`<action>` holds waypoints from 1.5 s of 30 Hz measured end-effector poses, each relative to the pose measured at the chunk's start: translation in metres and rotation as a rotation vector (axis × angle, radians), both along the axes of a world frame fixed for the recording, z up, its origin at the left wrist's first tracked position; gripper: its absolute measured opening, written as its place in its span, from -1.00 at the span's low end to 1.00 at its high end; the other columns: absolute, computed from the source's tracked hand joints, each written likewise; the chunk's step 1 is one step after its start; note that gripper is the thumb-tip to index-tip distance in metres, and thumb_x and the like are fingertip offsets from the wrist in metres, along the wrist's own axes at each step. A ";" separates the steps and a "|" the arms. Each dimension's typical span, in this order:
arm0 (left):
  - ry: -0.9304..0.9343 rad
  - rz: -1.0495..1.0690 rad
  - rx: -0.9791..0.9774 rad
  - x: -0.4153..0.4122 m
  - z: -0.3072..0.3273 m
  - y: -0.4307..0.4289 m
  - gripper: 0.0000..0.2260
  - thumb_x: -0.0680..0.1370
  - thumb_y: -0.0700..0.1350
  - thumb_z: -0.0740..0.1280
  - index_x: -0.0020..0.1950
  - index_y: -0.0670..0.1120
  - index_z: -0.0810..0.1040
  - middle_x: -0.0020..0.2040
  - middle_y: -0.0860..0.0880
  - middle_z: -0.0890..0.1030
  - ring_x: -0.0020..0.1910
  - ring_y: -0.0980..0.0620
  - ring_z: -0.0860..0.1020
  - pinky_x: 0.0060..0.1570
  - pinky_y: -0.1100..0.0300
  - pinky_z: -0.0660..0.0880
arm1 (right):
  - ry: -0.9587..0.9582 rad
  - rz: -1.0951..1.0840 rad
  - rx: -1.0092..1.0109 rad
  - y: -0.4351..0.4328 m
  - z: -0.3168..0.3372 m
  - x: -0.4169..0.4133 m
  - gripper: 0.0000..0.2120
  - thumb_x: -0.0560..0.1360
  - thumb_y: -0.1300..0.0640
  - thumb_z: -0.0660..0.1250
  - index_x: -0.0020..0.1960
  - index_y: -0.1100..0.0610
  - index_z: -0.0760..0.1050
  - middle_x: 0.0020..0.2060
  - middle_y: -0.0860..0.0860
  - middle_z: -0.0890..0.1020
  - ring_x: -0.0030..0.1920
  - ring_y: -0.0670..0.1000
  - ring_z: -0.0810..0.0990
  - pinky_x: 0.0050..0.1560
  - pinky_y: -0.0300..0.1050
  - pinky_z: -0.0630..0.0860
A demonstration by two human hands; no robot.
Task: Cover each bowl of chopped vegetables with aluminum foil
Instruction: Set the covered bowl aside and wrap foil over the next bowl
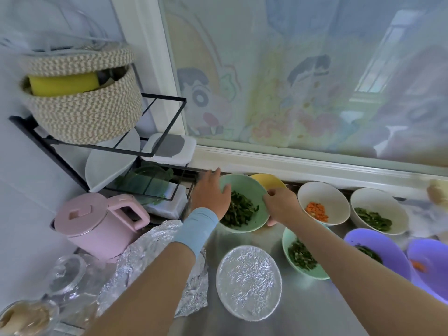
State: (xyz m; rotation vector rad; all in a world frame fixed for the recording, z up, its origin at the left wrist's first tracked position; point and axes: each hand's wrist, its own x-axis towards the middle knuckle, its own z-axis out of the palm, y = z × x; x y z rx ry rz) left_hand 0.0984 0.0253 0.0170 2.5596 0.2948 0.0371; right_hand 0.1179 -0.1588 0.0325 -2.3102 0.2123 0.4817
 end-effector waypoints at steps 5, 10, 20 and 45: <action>0.154 -0.038 -0.193 -0.056 0.027 -0.048 -0.59 0.66 0.15 0.02 0.40 0.05 0.45 0.37 -0.06 0.50 0.29 -0.12 0.47 0.27 0.06 0.39 | 0.070 0.155 0.052 -0.067 0.012 -0.045 -0.77 0.53 0.26 0.11 0.06 0.29 0.49 -0.23 0.23 0.66 -0.37 0.19 0.69 -0.24 0.08 0.65; 0.379 -0.154 -0.130 -0.119 0.036 -0.106 -0.61 0.66 0.21 -0.02 0.10 0.06 0.53 0.02 -0.07 0.54 -0.04 -0.06 0.53 -0.04 0.14 0.34 | 0.123 0.315 -0.103 -0.128 0.014 -0.097 -0.76 0.57 0.23 0.15 0.16 0.23 0.52 -0.20 0.15 0.64 -0.26 0.13 0.70 -0.36 -0.04 0.65; 0.563 -0.282 0.045 -0.199 -0.026 -0.189 -0.49 0.59 0.24 0.08 0.43 0.00 0.41 0.36 -0.08 0.47 0.25 -0.14 0.49 0.19 -0.02 0.44 | 0.212 0.447 -0.278 -0.207 -0.031 -0.168 -0.62 0.54 0.29 0.11 0.33 0.19 0.45 -0.03 0.22 0.60 -0.22 0.19 0.71 -0.35 -0.05 0.65; 0.395 0.149 0.039 -0.180 -0.054 -0.084 -0.49 0.61 0.02 0.17 0.55 0.00 0.17 0.50 -0.10 0.24 0.45 -0.16 0.25 0.37 -0.10 0.32 | 0.003 0.449 -0.234 -0.072 -0.069 -0.157 -0.55 0.56 0.10 0.18 0.43 0.11 0.27 0.31 0.09 0.48 0.28 0.12 0.48 0.21 -0.06 0.42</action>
